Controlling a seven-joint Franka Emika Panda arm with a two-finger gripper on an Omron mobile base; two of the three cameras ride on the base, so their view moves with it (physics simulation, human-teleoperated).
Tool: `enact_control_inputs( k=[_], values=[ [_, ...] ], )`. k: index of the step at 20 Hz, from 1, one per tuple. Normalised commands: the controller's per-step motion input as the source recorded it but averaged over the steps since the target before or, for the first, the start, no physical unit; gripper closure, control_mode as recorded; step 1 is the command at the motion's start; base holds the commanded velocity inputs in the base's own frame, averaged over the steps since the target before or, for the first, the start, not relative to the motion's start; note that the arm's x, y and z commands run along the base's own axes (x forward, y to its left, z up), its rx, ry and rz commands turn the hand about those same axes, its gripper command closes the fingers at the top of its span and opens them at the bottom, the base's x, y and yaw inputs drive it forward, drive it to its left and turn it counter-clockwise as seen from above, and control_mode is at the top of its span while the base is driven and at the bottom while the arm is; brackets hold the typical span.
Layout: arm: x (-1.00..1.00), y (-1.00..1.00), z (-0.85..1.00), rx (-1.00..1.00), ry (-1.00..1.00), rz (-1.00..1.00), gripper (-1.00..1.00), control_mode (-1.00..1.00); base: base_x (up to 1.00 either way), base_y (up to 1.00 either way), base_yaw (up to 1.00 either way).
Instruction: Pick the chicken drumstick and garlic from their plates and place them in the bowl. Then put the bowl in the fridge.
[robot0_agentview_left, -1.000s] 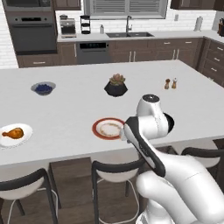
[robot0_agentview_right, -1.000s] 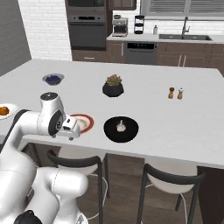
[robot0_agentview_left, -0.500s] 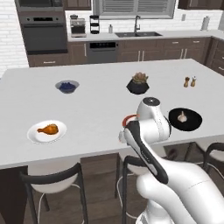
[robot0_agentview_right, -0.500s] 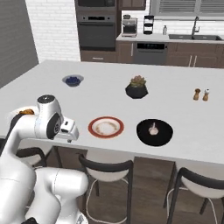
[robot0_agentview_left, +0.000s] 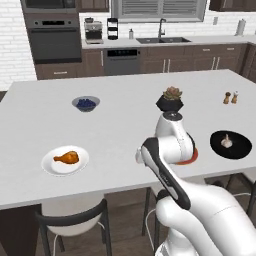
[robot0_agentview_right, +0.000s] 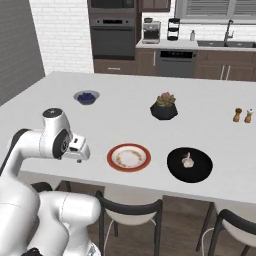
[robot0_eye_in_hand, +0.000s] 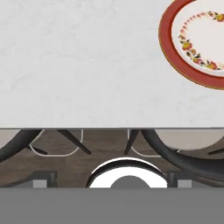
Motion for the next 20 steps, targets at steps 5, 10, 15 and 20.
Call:
enact_control_inputs(
  k=[5, 10, 15, 20],
  values=[
    [0.0, 0.0, 0.0, 0.0, 0.0, 0.0, -1.0, 1.0, 0.55, 0.0, 0.0],
    [0.25, 0.03, 0.0, 0.0, 0.0, 0.0, -1.0, -1.0, 0.31, 0.06, 0.0],
    [0.43, 0.48, 0.0, 0.0, 0.0, 0.0, -1.0, -1.0, 0.0, 0.0, 0.0],
    [0.7, 1.0, 0.0, 0.0, 0.0, 0.05, -1.0, -1.0, 0.0, 0.0, 0.0]
  ],
)
